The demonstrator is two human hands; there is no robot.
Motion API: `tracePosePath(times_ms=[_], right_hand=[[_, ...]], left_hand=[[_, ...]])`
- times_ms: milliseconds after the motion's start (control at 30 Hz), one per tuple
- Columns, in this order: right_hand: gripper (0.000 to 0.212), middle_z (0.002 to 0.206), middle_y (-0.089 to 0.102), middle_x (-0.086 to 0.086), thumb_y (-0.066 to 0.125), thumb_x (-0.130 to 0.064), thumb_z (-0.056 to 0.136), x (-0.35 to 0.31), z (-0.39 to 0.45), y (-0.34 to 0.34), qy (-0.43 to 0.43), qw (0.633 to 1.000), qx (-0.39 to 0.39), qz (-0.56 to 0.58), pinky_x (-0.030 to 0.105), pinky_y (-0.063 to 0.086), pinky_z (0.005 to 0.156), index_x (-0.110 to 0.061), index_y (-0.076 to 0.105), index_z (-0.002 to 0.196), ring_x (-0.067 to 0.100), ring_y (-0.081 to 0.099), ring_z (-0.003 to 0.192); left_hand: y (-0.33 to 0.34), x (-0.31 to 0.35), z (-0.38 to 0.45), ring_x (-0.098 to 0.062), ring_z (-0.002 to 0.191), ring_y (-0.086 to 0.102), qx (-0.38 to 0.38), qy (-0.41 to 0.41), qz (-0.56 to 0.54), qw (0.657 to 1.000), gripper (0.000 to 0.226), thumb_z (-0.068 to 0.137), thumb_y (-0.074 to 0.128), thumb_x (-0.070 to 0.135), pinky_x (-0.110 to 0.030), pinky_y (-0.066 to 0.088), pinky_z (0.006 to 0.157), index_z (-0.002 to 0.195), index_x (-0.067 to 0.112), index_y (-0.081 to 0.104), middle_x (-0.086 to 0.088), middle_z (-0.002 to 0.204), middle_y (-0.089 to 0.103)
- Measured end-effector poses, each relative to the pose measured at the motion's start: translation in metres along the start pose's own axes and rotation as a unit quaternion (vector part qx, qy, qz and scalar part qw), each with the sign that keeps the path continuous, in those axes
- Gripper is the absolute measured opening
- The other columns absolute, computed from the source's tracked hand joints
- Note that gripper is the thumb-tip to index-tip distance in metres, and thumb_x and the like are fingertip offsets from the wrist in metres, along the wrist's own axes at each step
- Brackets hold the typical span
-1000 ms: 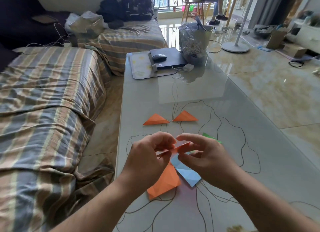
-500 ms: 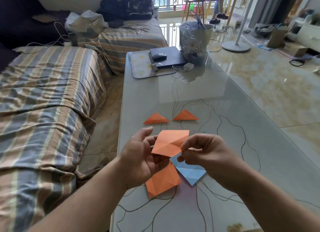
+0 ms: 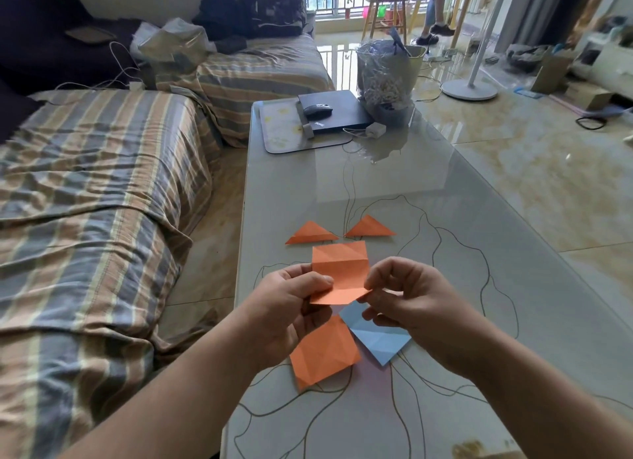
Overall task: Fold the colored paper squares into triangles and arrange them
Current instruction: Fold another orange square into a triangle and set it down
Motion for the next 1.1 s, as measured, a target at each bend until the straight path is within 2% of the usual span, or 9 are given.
tracePosePath(times_ms=[167, 333, 400, 500, 633, 733, 833, 900, 1100], right_hand=[[0.049, 0.1, 0.073, -0.001, 0.066, 0.011, 0.091, 0.005, 0.0, -0.004, -0.004, 0.999, 0.008, -0.044, 0.041, 0.055, 0.08, -0.035, 0.074, 0.106, 0.019, 0.068, 0.078], [0.066, 0.101, 0.068, -0.016, 0.075, -0.003, 0.089, 0.003, 0.0, -0.002, -0.037, 0.988, 0.031, -0.147, 0.041, 0.06, 0.075, -0.059, 0.061, 0.12, 0.013, 0.068, 0.076], [0.066, 0.102, 0.065, -0.025, 0.076, -0.008, 0.089, 0.0, 0.0, 0.005, -0.063, 0.975, 0.026, -0.214, 0.037, 0.062, 0.075, -0.063, 0.059, 0.121, 0.011, 0.068, 0.076], [0.05, 0.1, 0.067, -0.029, 0.081, -0.013, 0.087, -0.004, -0.003, 0.011, -0.096, 0.965, 0.029, -0.24, 0.038, 0.061, 0.075, -0.055, 0.069, 0.112, 0.01, 0.069, 0.074], [0.036, 0.09, 0.074, -0.023, 0.085, -0.016, 0.083, -0.008, 0.0, 0.0, -0.099, 0.968, 0.063, -0.22, 0.043, 0.06, 0.079, -0.049, 0.077, 0.095, 0.013, 0.069, 0.075], [0.034, 0.087, 0.077, -0.019, 0.083, -0.015, 0.086, -0.009, 0.001, -0.005, -0.089, 0.974, 0.053, -0.199, 0.041, 0.061, 0.083, -0.048, 0.078, 0.092, 0.015, 0.072, 0.083], [0.028, 0.086, 0.078, -0.013, 0.083, -0.009, 0.084, -0.01, 0.001, -0.003, -0.088, 0.983, 0.023, -0.157, 0.032, 0.059, 0.081, -0.037, 0.082, 0.087, 0.013, 0.073, 0.084], [0.023, 0.085, 0.077, -0.01, 0.086, -0.01, 0.079, -0.012, 0.0, 0.005, -0.093, 0.984, -0.008, -0.152, 0.034, 0.06, 0.083, -0.033, 0.083, 0.082, 0.013, 0.072, 0.083], [0.02, 0.098, 0.076, -0.007, 0.092, -0.019, 0.071, -0.005, -0.001, 0.018, -0.071, 0.981, -0.081, -0.162, 0.044, 0.061, 0.089, -0.033, 0.083, 0.081, 0.017, 0.074, 0.093]], left_hand=[[-0.005, 0.005, 0.001, -0.018, 0.07, 0.069, 0.024, 0.028, 0.003, 0.999, 0.012, 0.096, 0.063, -0.001, -0.029, 0.061, 0.062, 0.107, 0.004, 0.065, -0.014, 0.087, 0.073], [-0.004, -0.004, 0.0, -0.018, 0.058, 0.069, 0.04, 0.001, -0.049, 0.998, 0.011, 0.095, 0.062, -0.005, -0.032, 0.065, 0.067, 0.085, -0.001, 0.059, -0.013, 0.066, 0.068], [0.002, -0.011, -0.001, -0.018, 0.061, 0.071, 0.016, -0.021, -0.055, 0.998, 0.004, 0.095, 0.061, -0.005, -0.03, 0.065, 0.066, 0.091, -0.006, 0.062, -0.016, 0.071, 0.071], [0.009, -0.023, -0.002, -0.024, 0.077, 0.076, -0.011, -0.065, -0.069, 0.995, 0.017, 0.095, 0.06, -0.004, -0.03, 0.065, 0.069, 0.11, -0.012, 0.065, -0.025, 0.095, 0.074], [0.013, -0.03, -0.006, -0.022, 0.069, 0.073, -0.035, -0.102, -0.052, 0.993, 0.006, 0.094, 0.061, -0.003, -0.034, 0.065, 0.066, 0.097, -0.003, 0.067, -0.017, 0.083, 0.07], [0.01, -0.028, -0.008, -0.024, 0.076, 0.071, -0.041, -0.116, -0.025, 0.992, 0.008, 0.093, 0.061, 0.002, -0.041, 0.064, 0.077, 0.086, 0.003, 0.064, -0.015, 0.084, 0.066], [0.001, -0.015, -0.006, -0.03, 0.088, 0.069, -0.021, -0.089, -0.014, 0.996, 0.018, 0.093, 0.067, 0.013, -0.042, 0.061, 0.082, 0.108, 0.003, 0.065, -0.019, 0.102, 0.068], [-0.007, -0.003, -0.002, -0.031, 0.091, 0.07, -0.009, -0.042, 0.017, 0.999, 0.027, 0.093, 0.07, 0.011, -0.045, 0.062, 0.078, 0.12, 0.007, 0.065, -0.02, 0.107, 0.07], [-0.01, 0.011, -0.002, -0.029, 0.087, 0.076, -0.017, 0.035, 0.139, 0.99, 0.035, 0.086, 0.078, 0.001, -0.042, 0.064, 0.075, 0.117, 0.014, 0.07, -0.016, 0.103, 0.078]])
Point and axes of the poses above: each hand's wrist, its own z-axis towards the middle knuckle, its own y-axis out of the palm, x = y × z, the point moved 10 cm from there along z, towards the middle knuckle
